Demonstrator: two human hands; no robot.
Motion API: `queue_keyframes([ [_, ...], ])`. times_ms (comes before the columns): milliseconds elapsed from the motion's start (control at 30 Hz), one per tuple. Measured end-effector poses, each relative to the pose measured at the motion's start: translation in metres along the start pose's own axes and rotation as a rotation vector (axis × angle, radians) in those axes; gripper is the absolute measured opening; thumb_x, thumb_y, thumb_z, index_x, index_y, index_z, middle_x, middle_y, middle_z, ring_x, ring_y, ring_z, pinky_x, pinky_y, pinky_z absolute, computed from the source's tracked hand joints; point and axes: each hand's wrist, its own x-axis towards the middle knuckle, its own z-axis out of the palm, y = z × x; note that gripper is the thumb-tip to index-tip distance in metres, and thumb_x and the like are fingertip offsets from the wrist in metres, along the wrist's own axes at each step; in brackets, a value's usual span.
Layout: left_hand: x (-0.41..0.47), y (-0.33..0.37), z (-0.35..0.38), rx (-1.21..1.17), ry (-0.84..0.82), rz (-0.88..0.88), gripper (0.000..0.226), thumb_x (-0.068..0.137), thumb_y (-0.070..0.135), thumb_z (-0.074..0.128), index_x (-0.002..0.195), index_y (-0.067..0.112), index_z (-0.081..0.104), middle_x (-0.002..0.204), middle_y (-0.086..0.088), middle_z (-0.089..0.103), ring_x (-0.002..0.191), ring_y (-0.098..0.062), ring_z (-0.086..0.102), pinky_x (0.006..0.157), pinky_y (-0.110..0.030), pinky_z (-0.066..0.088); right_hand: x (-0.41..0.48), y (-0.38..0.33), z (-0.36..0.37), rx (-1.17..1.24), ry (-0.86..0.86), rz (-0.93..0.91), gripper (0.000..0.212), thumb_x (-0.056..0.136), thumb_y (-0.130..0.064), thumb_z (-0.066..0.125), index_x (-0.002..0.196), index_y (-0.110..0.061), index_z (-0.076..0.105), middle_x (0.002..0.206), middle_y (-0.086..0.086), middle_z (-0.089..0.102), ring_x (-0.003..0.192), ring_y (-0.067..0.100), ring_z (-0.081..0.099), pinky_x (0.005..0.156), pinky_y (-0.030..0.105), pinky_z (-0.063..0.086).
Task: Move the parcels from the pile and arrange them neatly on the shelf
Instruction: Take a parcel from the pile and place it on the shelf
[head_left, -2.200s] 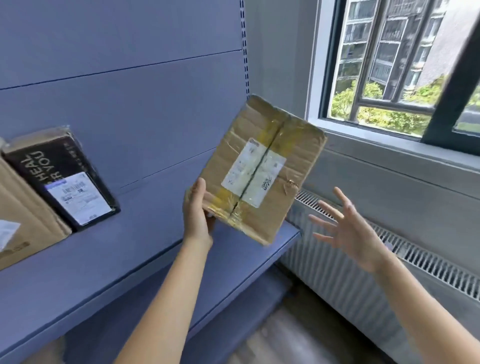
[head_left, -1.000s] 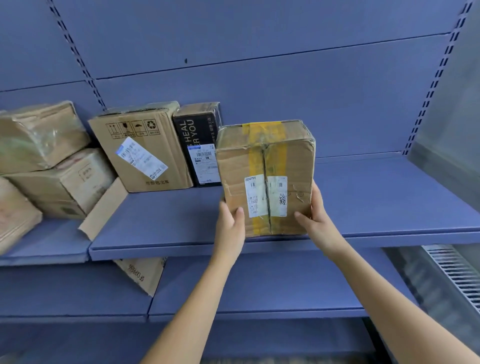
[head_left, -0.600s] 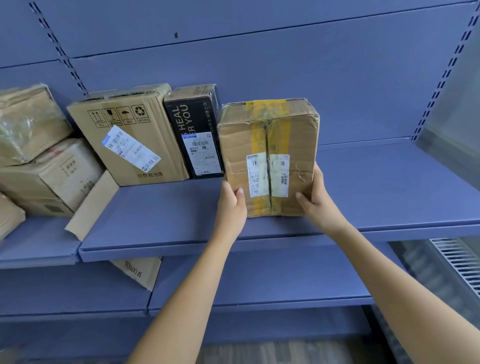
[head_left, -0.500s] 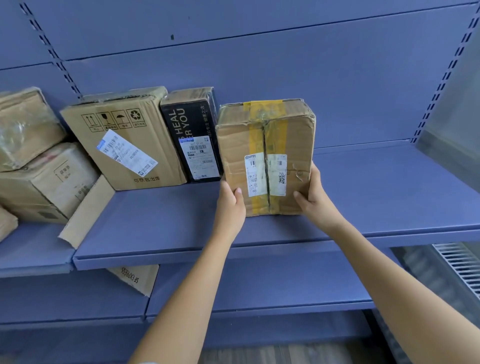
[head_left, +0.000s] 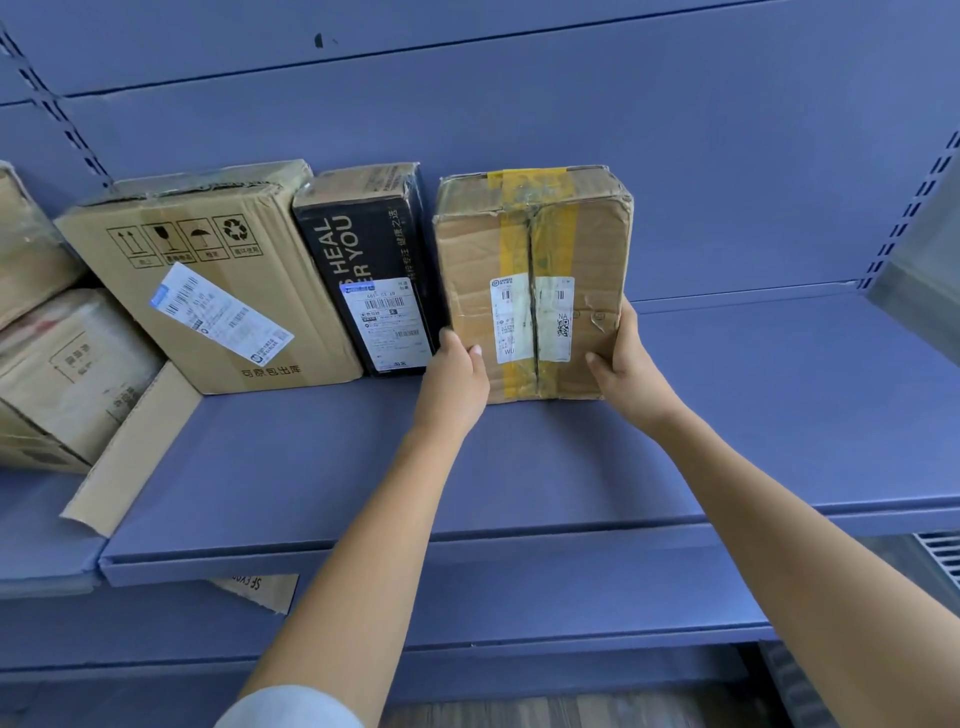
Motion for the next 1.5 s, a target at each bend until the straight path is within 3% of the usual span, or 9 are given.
queue_keyframes([
  [100, 0.014, 0.001, -0.006, 0.167, -0.014, 0.004, 0.022, 0.103, 0.026, 0.036, 0.097, 0.005, 0.039, 0.075, -0.004, 0.046, 0.067, -0.024, 0.048, 0.044, -0.029, 0.029, 0.013, 0.004, 0.0, -0.006, -0.013, 0.023, 0.079, 0.09, 0.011, 0.036, 0.152, -0.024, 0.003, 0.154, -0.006, 0.027, 0.141, 0.008, 0.026, 0.119, 0.036, 0.023],
  [200, 0.027, 0.006, -0.008, 0.276, -0.029, -0.002, 0.028, 0.103, 0.025, 0.036, 0.107, 0.0, 0.046, 0.083, -0.01, 0.05, 0.072, -0.024, 0.048, 0.045, -0.029, 0.029, 0.025, 0.006, -0.002, -0.028, -0.042, 0.025, 0.078, 0.091, 0.011, 0.036, 0.153, -0.023, 0.001, 0.154, -0.007, 0.027, 0.141, 0.008, 0.027, 0.117, 0.031, 0.024],
  [367, 0.046, 0.009, -0.007, 0.312, -0.053, -0.039, 0.034, 0.103, 0.025, 0.036, 0.114, -0.004, 0.048, 0.107, -0.02, 0.06, 0.087, -0.032, 0.057, 0.06, -0.033, 0.035, 0.043, 0.009, -0.002, -0.043, -0.067, 0.032, 0.08, 0.091, 0.01, 0.035, 0.153, -0.027, 0.0, 0.153, -0.01, 0.027, 0.139, 0.006, 0.028, 0.116, 0.03, 0.024],
  [700, 0.056, 0.01, -0.005, 0.372, -0.078, -0.055, 0.033, 0.102, 0.024, 0.035, 0.112, -0.004, 0.049, 0.106, -0.02, 0.059, 0.092, -0.035, 0.06, 0.061, -0.034, 0.036, 0.052, 0.022, 0.0, -0.03, -0.065, -0.019, 0.079, 0.092, 0.008, 0.038, 0.153, -0.026, 0.001, 0.157, -0.008, 0.021, 0.144, 0.008, 0.022, 0.12, 0.04, 0.021],
  [1000, 0.049, 0.02, -0.005, 0.359, -0.09, -0.122, 0.03, 0.102, 0.016, 0.035, 0.12, -0.003, 0.05, 0.117, -0.018, 0.059, 0.104, -0.035, 0.06, 0.066, -0.033, 0.039, 0.049, 0.016, 0.001, 0.003, -0.052, 0.002, 0.08, 0.091, 0.012, 0.036, 0.153, -0.024, 0.0, 0.156, -0.008, 0.022, 0.143, 0.009, 0.022, 0.12, 0.039, 0.02],
  [1100, 0.049, 0.021, -0.01, 0.388, -0.174, -0.148, 0.025, 0.102, 0.015, 0.034, 0.1, 0.002, 0.056, 0.104, -0.015, 0.06, 0.097, -0.033, 0.062, 0.064, -0.033, 0.041, 0.048, 0.014, 0.003, 0.019, -0.037, -0.003, 0.082, 0.089, 0.013, 0.035, 0.153, -0.024, 0.0, 0.156, -0.007, 0.021, 0.144, 0.008, 0.02, 0.121, 0.04, 0.018],
  [1200, 0.045, 0.014, -0.019, 0.381, -0.188, -0.166, 0.028, 0.098, 0.008, 0.038, 0.069, 0.008, 0.039, 0.077, -0.005, 0.048, 0.079, -0.028, 0.059, 0.06, -0.031, 0.041, 0.048, 0.013, 0.005, 0.028, -0.028, -0.008, 0.083, 0.088, 0.014, 0.036, 0.153, -0.024, 0.0, 0.158, -0.007, 0.017, 0.146, 0.008, 0.016, 0.121, 0.043, 0.016],
  [1300, 0.042, 0.006, -0.03, 0.371, -0.111, -0.155, 0.023, 0.095, 0.007, 0.038, 0.072, 0.005, 0.038, 0.075, -0.005, 0.042, 0.073, -0.025, 0.046, 0.063, -0.033, 0.036, 0.05, 0.01, 0.007, 0.022, -0.039, -0.012, 0.085, 0.087, 0.014, 0.036, 0.154, -0.022, -0.002, 0.16, -0.006, 0.012, 0.148, 0.009, 0.011, 0.122, 0.046, 0.014],
  [1500, 0.044, -0.004, -0.032, 0.325, -0.076, -0.057, 0.01, 0.097, 0.011, 0.038, 0.09, 0.005, 0.043, 0.093, -0.013, 0.052, 0.078, -0.028, 0.048, 0.064, -0.034, 0.038, 0.053, 0.01, 0.011, 0.017, -0.043, 0.011, 0.086, 0.086, 0.013, 0.035, 0.153, -0.023, -0.006, 0.161, -0.004, 0.005, 0.149, 0.012, 0.005, 0.121, 0.049, 0.012],
])
